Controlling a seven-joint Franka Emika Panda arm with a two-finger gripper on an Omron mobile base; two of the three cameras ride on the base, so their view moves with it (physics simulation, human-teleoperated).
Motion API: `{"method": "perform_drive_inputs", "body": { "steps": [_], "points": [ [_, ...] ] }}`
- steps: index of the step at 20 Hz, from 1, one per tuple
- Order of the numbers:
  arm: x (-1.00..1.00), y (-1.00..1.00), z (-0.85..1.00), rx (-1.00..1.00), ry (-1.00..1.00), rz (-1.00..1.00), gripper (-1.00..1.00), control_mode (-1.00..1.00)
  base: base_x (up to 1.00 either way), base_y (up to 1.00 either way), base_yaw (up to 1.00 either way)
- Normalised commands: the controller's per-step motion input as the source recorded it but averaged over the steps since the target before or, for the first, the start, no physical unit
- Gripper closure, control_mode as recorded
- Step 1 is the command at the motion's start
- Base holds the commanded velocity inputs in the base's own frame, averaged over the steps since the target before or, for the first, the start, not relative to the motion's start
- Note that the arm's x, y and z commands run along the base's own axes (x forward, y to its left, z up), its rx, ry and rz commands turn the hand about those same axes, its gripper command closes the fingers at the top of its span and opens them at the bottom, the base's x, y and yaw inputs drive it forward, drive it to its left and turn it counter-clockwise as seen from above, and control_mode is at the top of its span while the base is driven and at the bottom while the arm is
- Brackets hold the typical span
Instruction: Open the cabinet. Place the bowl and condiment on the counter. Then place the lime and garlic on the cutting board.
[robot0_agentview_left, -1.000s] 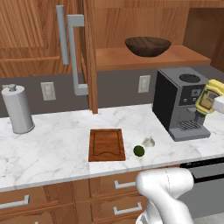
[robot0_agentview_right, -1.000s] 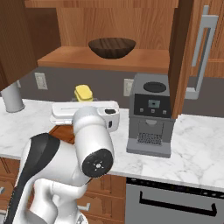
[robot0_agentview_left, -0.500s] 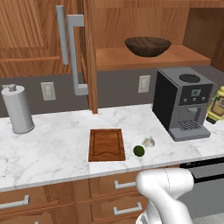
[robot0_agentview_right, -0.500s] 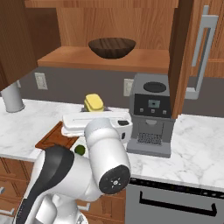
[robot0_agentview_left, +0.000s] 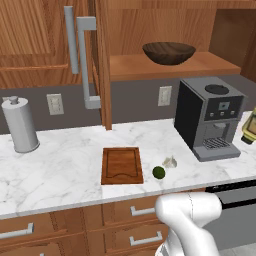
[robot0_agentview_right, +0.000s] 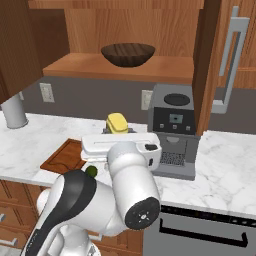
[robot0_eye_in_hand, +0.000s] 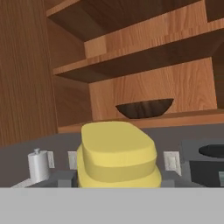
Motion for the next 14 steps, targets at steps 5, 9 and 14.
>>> {"method": "perform_drive_inputs", "body": {
  "steps": [5,9,14],
  "points": [
    [0.00,-0.26,-0.09,-0.01,0.00,-0.06,1.00,-1.00,0.00,0.00,0.00],
    [-0.01,-0.29,-0.15,-0.03,-0.01,-0.06,1.00,-1.00,0.00,0.00,0.00],
    [-0.05,-0.28,-0.21,-0.06,-0.01,-0.05,1.00,-1.00,0.00,0.00,0.00]
  ]
}}
